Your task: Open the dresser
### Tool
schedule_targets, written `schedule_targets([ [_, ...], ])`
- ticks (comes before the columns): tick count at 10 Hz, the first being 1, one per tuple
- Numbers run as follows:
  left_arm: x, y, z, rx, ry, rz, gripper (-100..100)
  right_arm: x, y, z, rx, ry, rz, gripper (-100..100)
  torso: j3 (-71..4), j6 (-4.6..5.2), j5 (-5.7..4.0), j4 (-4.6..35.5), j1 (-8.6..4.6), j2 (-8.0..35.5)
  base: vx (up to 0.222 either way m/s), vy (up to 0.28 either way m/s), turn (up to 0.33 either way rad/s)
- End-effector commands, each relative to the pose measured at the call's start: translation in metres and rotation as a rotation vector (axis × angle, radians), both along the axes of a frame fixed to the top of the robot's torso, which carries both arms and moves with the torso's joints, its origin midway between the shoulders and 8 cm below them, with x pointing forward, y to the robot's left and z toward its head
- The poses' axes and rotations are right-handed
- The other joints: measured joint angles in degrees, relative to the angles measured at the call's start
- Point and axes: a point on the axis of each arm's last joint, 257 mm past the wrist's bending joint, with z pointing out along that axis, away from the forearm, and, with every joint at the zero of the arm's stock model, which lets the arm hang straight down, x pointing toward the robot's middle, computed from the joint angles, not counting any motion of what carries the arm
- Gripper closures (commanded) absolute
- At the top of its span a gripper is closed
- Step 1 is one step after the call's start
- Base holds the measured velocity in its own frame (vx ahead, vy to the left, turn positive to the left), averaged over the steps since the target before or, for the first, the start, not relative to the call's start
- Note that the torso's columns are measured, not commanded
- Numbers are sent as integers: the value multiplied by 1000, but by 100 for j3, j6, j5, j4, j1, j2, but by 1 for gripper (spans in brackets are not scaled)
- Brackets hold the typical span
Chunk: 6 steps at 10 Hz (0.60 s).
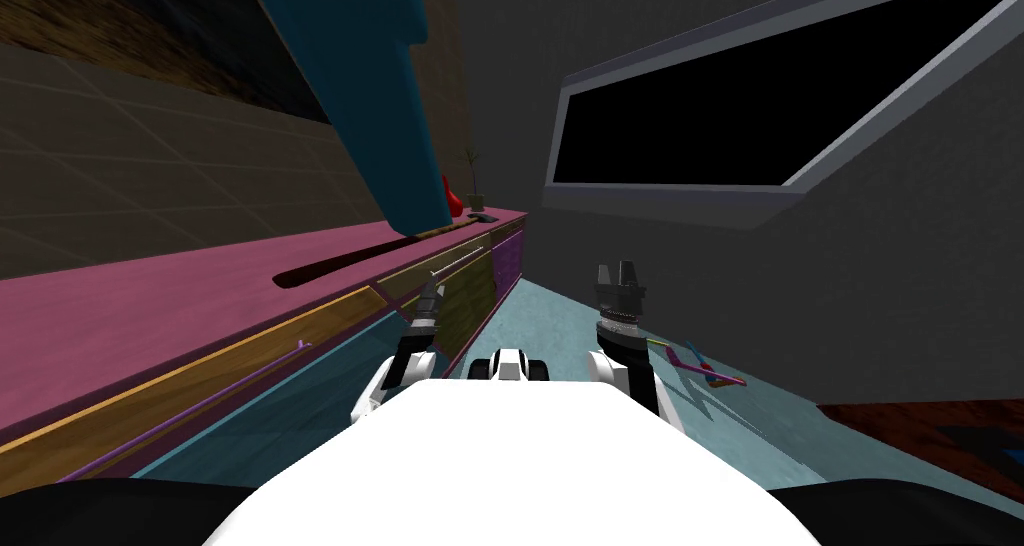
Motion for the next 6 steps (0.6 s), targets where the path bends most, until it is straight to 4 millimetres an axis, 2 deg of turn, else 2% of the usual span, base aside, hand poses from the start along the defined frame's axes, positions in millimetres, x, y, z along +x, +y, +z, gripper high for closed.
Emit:
schedule_targets([
  [1, 5, 9, -21, 27, 41, 18, -100, 0, 0, 0, 0, 0, 0, 0, -5, 2, -1, -2, -2, -3, 131, -71, 98],
  [3, 8, 15, -35, 43, 66, 30, -100, 0, 0, 0, 0, 0, 0, 0, -20, 0, -5, -9, -19, -31, 165, -115, 119],
  [6, 14, 26, -59, 74, 110, 51, -100, 0, 0, 0, 0, 0, 0, 0, -22, 14, 15, -15, 36, -37, 82, -78, 105],
])
